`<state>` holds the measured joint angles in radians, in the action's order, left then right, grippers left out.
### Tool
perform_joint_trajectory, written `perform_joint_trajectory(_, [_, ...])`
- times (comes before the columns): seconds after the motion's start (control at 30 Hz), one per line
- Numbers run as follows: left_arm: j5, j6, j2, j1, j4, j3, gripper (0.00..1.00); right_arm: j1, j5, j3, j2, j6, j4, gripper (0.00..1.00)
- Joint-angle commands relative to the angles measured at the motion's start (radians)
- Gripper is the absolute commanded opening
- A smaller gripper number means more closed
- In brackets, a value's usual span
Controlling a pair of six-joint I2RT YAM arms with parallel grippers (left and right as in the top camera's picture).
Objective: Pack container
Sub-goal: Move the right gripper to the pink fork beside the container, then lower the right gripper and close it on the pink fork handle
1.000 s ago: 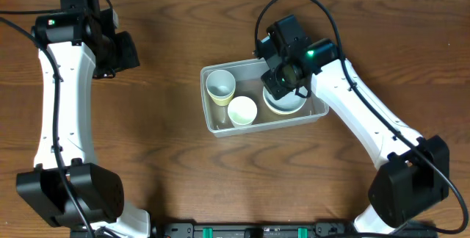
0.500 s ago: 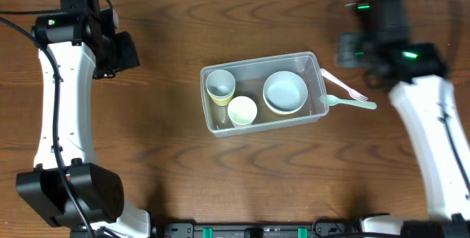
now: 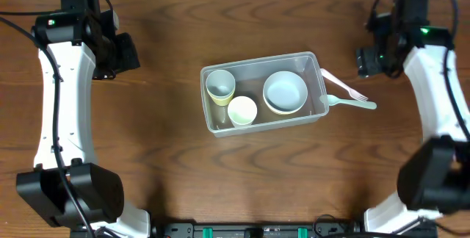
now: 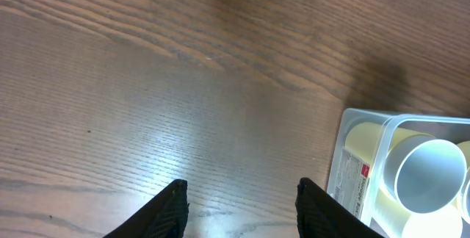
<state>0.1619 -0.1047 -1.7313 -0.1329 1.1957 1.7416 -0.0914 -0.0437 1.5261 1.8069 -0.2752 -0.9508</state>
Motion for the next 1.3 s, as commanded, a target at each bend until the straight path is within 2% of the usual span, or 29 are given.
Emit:
perform_joint_trajectory(0.0, [0.010, 0.000, 0.017, 0.002, 0.004, -0.003, 0.49, -0.007, 0.023, -0.005, 0.079, -0.078, -0.006, 0.80])
perform_joint_trajectory(0.5, [0.010, -0.001, 0.017, 0.002, 0.005, -0.003, 0.49, -0.006, 0.054, -0.005, 0.320, -0.092, 0.026, 0.79])
perform_joint_trajectory(1.27, [0.010, -0.001, 0.017, 0.002, 0.015, -0.003, 0.49, -0.006, 0.086, -0.058, 0.334, -0.085, 0.132, 0.79])
